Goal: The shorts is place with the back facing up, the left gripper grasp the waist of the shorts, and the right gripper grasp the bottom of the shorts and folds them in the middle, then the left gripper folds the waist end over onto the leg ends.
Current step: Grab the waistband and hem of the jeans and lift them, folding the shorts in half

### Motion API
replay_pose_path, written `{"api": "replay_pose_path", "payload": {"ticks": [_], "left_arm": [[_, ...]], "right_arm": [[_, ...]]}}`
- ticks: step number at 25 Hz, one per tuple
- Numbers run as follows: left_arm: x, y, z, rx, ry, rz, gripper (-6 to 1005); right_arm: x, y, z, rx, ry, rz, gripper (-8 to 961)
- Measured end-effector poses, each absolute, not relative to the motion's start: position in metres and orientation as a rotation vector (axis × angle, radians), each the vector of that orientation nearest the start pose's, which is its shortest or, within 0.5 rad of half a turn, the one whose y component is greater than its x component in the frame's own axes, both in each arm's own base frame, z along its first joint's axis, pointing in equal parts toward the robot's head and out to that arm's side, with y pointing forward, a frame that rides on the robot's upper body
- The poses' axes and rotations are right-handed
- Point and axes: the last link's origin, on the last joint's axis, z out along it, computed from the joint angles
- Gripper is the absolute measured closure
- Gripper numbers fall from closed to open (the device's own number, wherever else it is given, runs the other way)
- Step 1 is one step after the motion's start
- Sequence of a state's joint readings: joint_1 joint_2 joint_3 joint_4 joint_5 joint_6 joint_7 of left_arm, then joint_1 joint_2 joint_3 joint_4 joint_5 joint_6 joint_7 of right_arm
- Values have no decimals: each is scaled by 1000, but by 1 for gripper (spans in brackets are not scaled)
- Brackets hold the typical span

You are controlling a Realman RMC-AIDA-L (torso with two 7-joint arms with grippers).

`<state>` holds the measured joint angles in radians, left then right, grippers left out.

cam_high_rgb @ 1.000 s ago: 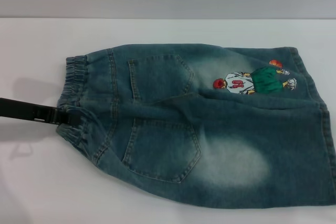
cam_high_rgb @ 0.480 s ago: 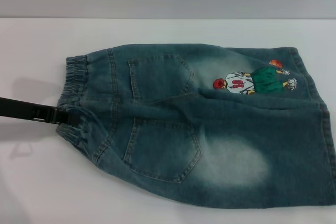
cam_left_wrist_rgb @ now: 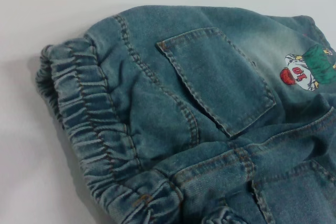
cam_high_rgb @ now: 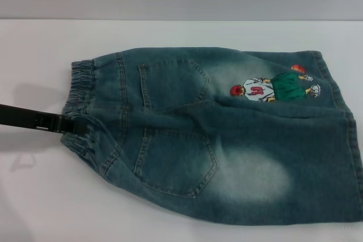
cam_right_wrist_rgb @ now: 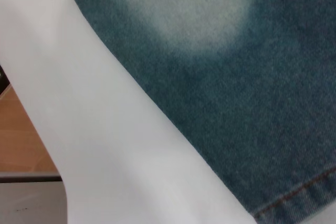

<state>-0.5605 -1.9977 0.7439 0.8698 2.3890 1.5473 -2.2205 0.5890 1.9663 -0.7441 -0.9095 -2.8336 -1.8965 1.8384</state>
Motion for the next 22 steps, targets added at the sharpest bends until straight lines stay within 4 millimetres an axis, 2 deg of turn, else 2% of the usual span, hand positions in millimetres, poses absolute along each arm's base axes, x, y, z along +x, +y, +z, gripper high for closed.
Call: {"api": "replay_pose_path", "payload": {"ticks": [22], "left_arm": [[-295, 347, 48, -2452, -1489, -127, 928]], "right_arm": [[311, 301, 69, -2871, 1129, -612, 185]]}}
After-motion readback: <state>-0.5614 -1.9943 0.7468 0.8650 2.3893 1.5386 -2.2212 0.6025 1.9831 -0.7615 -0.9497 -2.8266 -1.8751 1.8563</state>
